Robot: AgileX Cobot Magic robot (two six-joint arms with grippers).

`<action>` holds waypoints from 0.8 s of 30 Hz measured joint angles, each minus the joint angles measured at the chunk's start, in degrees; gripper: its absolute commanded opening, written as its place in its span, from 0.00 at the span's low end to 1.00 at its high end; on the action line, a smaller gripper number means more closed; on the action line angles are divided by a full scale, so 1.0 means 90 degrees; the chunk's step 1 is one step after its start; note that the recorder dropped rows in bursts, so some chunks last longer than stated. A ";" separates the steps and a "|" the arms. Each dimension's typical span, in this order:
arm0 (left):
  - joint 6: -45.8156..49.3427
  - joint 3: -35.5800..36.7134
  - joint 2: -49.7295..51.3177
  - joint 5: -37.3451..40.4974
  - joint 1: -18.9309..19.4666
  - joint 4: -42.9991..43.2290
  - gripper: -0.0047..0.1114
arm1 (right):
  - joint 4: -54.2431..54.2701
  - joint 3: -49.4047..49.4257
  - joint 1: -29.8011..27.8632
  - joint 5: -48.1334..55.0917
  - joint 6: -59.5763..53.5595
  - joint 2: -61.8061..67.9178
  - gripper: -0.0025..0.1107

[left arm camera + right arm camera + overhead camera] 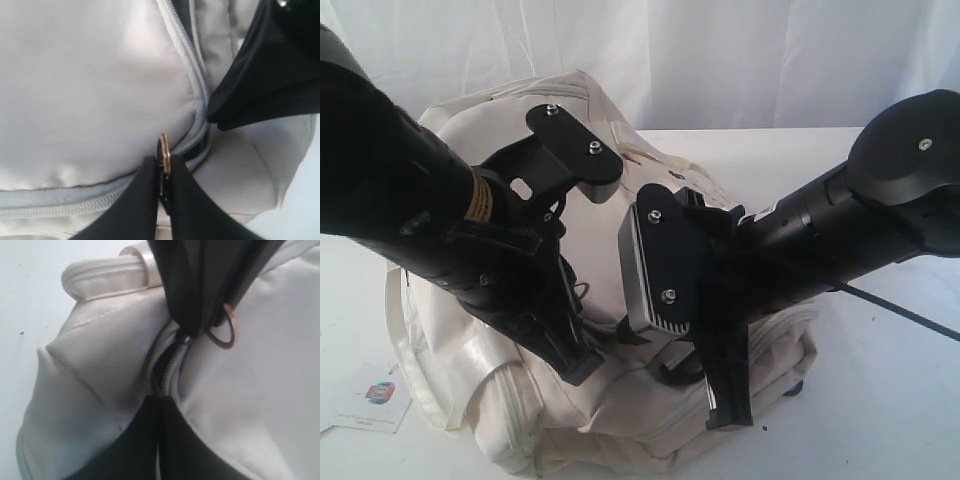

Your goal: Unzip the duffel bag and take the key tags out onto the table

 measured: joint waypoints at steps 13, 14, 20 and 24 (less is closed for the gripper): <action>-0.0210 0.0000 -0.0073 0.0210 0.0000 0.0244 0.04 | -0.0015 0.0000 0.0000 0.0066 -0.0093 0.0000 0.13; -0.0210 0.0000 -0.0073 0.0210 0.0000 0.0244 0.04 | -0.0030 0.0000 0.0000 0.0066 -0.0200 0.0000 0.19; -0.0210 0.0000 -0.0073 0.0210 0.0000 0.0257 0.04 | -0.0067 0.0000 0.0000 -0.0338 -0.0437 0.0000 0.58; -0.0210 0.0000 -0.0073 0.0223 0.0000 0.0257 0.04 | -0.0067 0.0000 0.0014 -0.0694 -0.0450 0.0000 0.58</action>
